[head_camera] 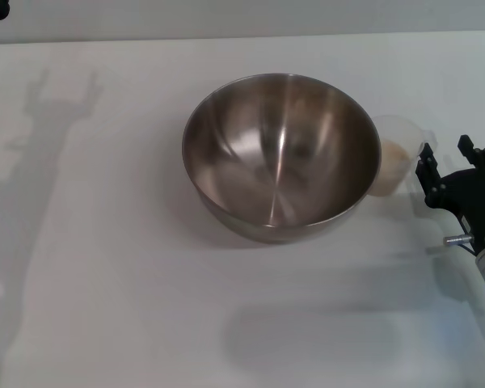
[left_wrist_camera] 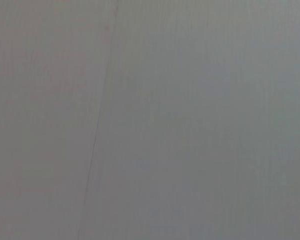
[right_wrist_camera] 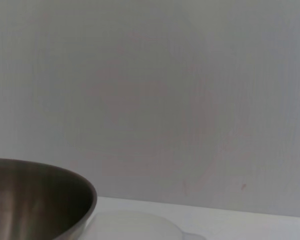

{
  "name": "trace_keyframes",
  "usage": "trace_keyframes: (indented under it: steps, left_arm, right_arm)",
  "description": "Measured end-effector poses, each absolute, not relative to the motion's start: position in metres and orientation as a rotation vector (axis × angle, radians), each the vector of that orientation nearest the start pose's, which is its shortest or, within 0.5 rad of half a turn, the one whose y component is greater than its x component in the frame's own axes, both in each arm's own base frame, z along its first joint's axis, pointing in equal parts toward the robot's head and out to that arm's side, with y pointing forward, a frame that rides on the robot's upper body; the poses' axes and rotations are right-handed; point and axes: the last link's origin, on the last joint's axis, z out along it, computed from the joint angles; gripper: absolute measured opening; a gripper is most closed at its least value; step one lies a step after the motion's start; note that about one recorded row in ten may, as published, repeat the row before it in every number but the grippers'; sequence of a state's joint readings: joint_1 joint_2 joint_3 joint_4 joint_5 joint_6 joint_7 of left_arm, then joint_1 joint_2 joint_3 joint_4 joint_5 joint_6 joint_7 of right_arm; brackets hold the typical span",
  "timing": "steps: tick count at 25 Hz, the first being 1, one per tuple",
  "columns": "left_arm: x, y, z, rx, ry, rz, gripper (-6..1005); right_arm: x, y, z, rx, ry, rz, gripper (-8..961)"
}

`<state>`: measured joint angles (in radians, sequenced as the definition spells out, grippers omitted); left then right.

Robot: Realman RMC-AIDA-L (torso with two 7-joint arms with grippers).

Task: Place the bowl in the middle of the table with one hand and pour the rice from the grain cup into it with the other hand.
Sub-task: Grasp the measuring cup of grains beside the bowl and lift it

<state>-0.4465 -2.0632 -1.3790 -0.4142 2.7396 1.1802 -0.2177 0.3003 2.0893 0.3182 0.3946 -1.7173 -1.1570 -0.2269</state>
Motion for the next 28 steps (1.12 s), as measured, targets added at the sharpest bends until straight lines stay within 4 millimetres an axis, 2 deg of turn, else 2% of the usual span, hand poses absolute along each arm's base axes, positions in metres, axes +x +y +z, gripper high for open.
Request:
trace_keyframes:
  steps: [11, 28]
  left_arm:
    - [-0.263, 0.377, 0.037, -1.447, -0.381, -1.011, 845]
    - [-0.262, 0.375, 0.037, -1.443, -0.383, -1.019, 845]
  right_arm:
    - [0.329, 0.278, -0.066, -1.637, 0.570, 0.503, 551]
    - [0.327, 0.292, -0.067, -1.671, 0.556, 0.477, 477]
